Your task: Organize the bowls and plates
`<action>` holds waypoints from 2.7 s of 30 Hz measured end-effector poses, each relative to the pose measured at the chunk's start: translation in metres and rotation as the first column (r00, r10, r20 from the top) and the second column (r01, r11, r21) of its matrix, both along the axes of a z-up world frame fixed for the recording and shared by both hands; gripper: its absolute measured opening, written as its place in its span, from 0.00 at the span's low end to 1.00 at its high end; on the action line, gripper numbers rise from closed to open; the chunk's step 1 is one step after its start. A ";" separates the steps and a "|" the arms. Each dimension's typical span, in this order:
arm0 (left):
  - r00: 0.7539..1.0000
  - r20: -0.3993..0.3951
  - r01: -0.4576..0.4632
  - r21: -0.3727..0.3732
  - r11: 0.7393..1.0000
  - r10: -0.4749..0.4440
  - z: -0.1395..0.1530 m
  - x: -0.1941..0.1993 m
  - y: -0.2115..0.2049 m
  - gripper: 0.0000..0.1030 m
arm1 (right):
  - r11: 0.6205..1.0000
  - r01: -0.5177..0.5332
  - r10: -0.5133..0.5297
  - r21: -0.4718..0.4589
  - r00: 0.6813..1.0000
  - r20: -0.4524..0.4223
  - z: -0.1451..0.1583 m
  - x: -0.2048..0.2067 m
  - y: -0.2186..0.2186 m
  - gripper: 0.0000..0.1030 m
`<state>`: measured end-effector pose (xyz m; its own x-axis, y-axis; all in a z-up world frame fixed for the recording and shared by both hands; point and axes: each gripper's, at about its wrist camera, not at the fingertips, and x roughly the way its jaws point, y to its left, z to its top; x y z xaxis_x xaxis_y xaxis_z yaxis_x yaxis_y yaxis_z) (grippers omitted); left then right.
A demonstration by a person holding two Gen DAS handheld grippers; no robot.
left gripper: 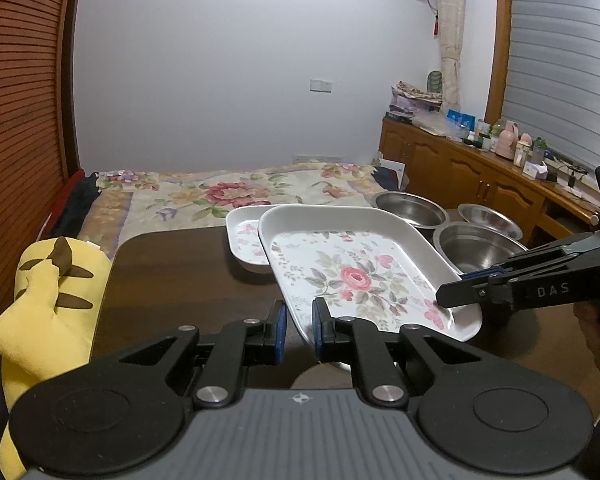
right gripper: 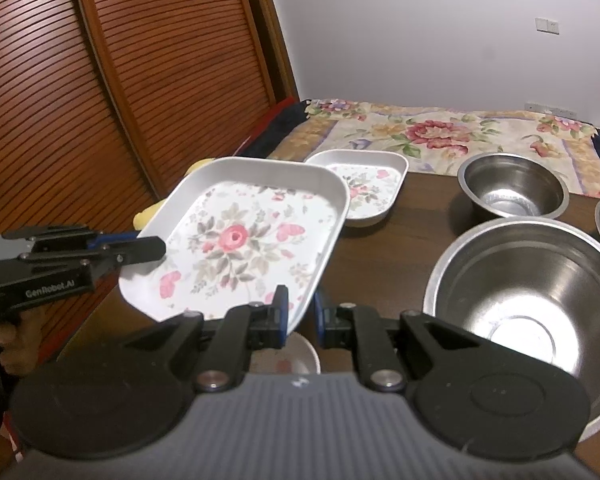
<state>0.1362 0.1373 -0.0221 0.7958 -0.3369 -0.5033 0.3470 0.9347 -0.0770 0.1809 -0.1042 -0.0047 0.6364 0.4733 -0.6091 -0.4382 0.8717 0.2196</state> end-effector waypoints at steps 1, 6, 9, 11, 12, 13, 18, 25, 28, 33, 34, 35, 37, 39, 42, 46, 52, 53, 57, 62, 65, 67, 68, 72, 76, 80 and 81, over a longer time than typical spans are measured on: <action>1.000 -0.002 0.000 0.000 1.000 0.000 -0.001 -0.002 -0.001 0.14 | 1.000 -0.001 0.001 -0.002 1.000 -0.001 -0.001 -0.001 -0.001 0.15; 1.000 -0.016 0.003 0.007 1.000 -0.003 -0.009 -0.014 -0.007 0.15 | 1.000 -0.012 0.012 -0.008 1.000 -0.013 -0.007 -0.008 -0.005 0.15; 1.000 -0.020 0.002 0.012 1.000 -0.002 -0.013 -0.021 -0.009 0.15 | 1.000 -0.016 0.016 -0.006 1.000 -0.022 -0.011 -0.012 -0.007 0.15; 1.000 -0.024 0.000 0.010 1.000 0.000 -0.016 -0.024 -0.010 0.15 | 1.000 -0.020 0.020 -0.003 0.999 -0.028 -0.013 -0.015 -0.009 0.15; 1.000 -0.026 0.000 0.008 1.000 0.001 -0.017 -0.026 -0.010 0.15 | 1.000 -0.021 0.021 0.000 0.999 -0.031 -0.014 -0.016 -0.010 0.15; 1.000 -0.027 -0.002 0.004 1.000 0.002 -0.017 -0.027 -0.010 0.15 | 1.000 -0.020 0.020 0.005 0.999 -0.035 -0.016 -0.017 -0.010 0.15; 1.000 -0.030 -0.003 0.002 1.000 0.003 -0.020 -0.034 -0.013 0.15 | 1.000 -0.022 0.023 0.022 0.999 -0.048 -0.019 -0.019 -0.013 0.15; 0.999 -0.036 -0.006 -0.003 1.000 0.006 -0.024 -0.046 -0.012 0.15 | 0.999 -0.028 0.029 0.032 0.998 -0.047 -0.020 -0.024 -0.017 0.15; 0.999 -0.040 -0.009 -0.002 1.000 0.009 -0.027 -0.052 -0.010 0.15 | 0.999 -0.034 0.036 0.035 0.998 -0.048 -0.021 -0.027 -0.017 0.15; 0.998 -0.055 -0.013 -0.001 1.000 0.012 -0.033 -0.059 -0.009 0.14 | 0.999 -0.045 0.046 0.030 0.998 -0.040 -0.023 -0.031 -0.015 0.15; 0.998 -0.056 -0.015 0.000 1.000 0.015 -0.034 -0.060 -0.009 0.14 | 0.999 -0.047 0.048 0.028 0.998 -0.039 -0.023 -0.032 -0.015 0.15; 0.998 -0.057 -0.017 0.000 1.000 0.017 -0.035 -0.061 -0.009 0.14 | 0.998 -0.048 0.049 0.028 0.998 -0.041 -0.023 -0.033 -0.015 0.15; 0.998 -0.056 -0.019 0.004 1.000 0.020 -0.036 -0.063 -0.010 0.14 | 0.998 -0.050 0.051 0.028 0.998 -0.041 -0.024 -0.034 -0.014 0.15; 0.998 -0.051 -0.022 0.013 1.000 0.023 -0.037 -0.066 -0.011 0.14 | 0.998 -0.051 0.052 0.026 0.998 -0.037 -0.024 -0.035 -0.014 0.15; 0.998 -0.049 -0.026 0.024 0.999 0.027 -0.039 -0.068 -0.013 0.14 | 0.998 -0.054 0.054 0.021 0.998 -0.034 -0.024 -0.036 -0.014 0.15; 0.999 -0.043 -0.029 0.037 0.999 0.031 -0.040 -0.070 -0.014 0.14 | 0.998 -0.059 0.060 0.014 0.997 -0.040 -0.026 -0.036 -0.013 0.15; 0.999 -0.034 -0.036 0.062 0.997 0.039 -0.041 -0.074 -0.018 0.14 | 0.998 -0.067 0.067 0.008 0.996 -0.052 -0.028 -0.035 -0.010 0.16; 0.999 -0.036 -0.037 0.062 0.997 0.040 -0.042 -0.074 -0.017 0.14 | 0.998 -0.068 0.068 0.007 0.996 -0.051 -0.027 -0.035 -0.010 0.16; 0.998 -0.053 -0.041 0.070 0.997 0.044 -0.047 -0.074 -0.018 0.14 | 0.997 -0.076 0.076 0.002 0.996 -0.050 -0.026 -0.033 -0.008 0.16; 0.997 -0.062 -0.050 0.093 0.994 0.056 -0.051 -0.073 -0.021 0.15 | 0.997 -0.083 0.082 -0.001 0.996 -0.046 -0.026 -0.033 -0.009 0.16; 0.996 -0.057 -0.056 0.098 0.994 0.062 -0.051 -0.073 -0.021 0.15 | 0.996 -0.089 0.089 -0.006 0.995 -0.044 -0.026 -0.032 -0.007 0.17; 0.996 -0.055 -0.063 0.104 0.993 0.069 -0.052 -0.072 -0.020 0.15 | 0.996 -0.093 0.092 -0.005 0.995 -0.045 -0.027 -0.031 -0.007 0.17; 0.996 -0.057 -0.068 0.111 0.991 0.075 -0.053 -0.071 -0.020 0.15 | 0.996 -0.093 0.093 -0.003 0.995 -0.046 -0.027 -0.031 -0.008 0.17; 0.995 -0.066 -0.072 0.115 0.991 0.080 -0.057 -0.071 -0.020 0.15 | 0.996 -0.091 0.091 0.002 0.995 -0.047 -0.029 -0.031 -0.009 0.17; 0.994 -0.066 -0.074 0.111 0.991 0.082 -0.057 -0.071 -0.019 0.15 | 0.996 -0.092 0.093 0.008 0.995 -0.048 -0.030 -0.031 -0.010 0.17; 0.994 -0.067 -0.074 0.109 0.991 0.082 -0.057 -0.071 -0.019 0.15 | 0.996 -0.092 0.092 0.009 0.995 -0.048 -0.030 -0.031 -0.010 0.17; 0.994 -0.066 -0.076 0.107 0.991 0.083 -0.057 -0.070 -0.019 0.15 | 0.996 -0.092 0.092 0.009 0.995 -0.049 -0.030 -0.031 -0.010 0.17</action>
<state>0.0659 0.1187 -0.0787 0.7792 -0.2168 -0.5882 0.2686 0.9633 0.0008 0.1500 -0.1143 -0.0347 0.5591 0.5332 -0.6349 -0.5052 0.8263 0.2490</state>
